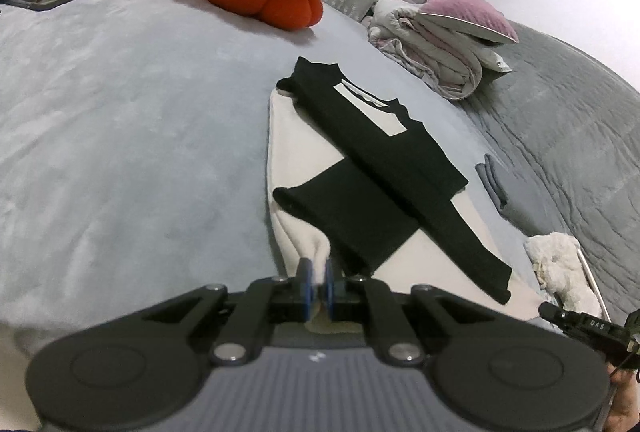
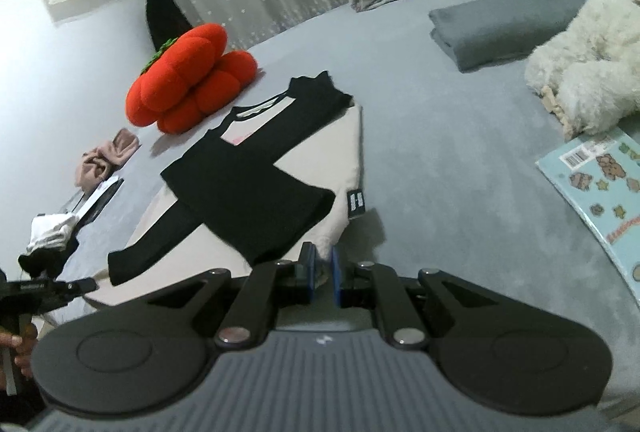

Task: Fold clothes

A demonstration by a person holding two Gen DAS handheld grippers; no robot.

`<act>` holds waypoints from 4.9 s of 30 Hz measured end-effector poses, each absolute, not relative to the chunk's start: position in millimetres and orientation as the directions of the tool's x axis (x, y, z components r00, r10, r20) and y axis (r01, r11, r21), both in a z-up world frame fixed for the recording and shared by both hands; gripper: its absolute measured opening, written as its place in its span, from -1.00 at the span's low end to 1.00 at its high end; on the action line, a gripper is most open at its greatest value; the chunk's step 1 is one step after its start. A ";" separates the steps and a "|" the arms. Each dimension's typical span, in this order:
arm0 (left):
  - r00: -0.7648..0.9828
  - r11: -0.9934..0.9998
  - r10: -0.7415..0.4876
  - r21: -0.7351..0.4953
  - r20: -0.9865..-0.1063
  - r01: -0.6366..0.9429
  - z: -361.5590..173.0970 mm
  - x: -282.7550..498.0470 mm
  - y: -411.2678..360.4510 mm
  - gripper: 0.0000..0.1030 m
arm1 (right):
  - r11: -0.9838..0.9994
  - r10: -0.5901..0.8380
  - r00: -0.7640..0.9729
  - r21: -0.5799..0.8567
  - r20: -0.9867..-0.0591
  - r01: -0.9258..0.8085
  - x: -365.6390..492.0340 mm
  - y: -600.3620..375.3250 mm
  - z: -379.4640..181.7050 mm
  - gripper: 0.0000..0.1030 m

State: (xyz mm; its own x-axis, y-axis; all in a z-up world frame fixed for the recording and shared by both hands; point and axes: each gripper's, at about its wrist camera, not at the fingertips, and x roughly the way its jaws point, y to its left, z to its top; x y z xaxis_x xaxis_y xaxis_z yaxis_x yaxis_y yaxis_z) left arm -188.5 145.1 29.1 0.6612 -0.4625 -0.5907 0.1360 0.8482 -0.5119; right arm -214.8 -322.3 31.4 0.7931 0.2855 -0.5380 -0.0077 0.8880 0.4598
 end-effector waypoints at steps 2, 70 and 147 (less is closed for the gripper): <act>0.664 0.844 -0.466 -0.519 -0.585 0.135 30.2 -188.7 145.1 -0.87 | 0.882 0.285 0.798 0.472 -0.532 -0.001 -214.0 -323.8 31.8 -0.78; 0.599 0.899 -0.424 -0.232 -0.680 0.372 30.7 -32.8 97.3 -0.85 | 0.931 0.279 0.651 0.033 -0.706 -0.364 -24.3 -289.7 21.4 -0.89; 0.704 0.914 -0.379 -0.360 -0.601 0.185 40.3 -26.5 132.6 0.11 | 0.989 0.130 0.752 0.030 -0.646 -0.145 -17.6 -294.8 30.2 -0.74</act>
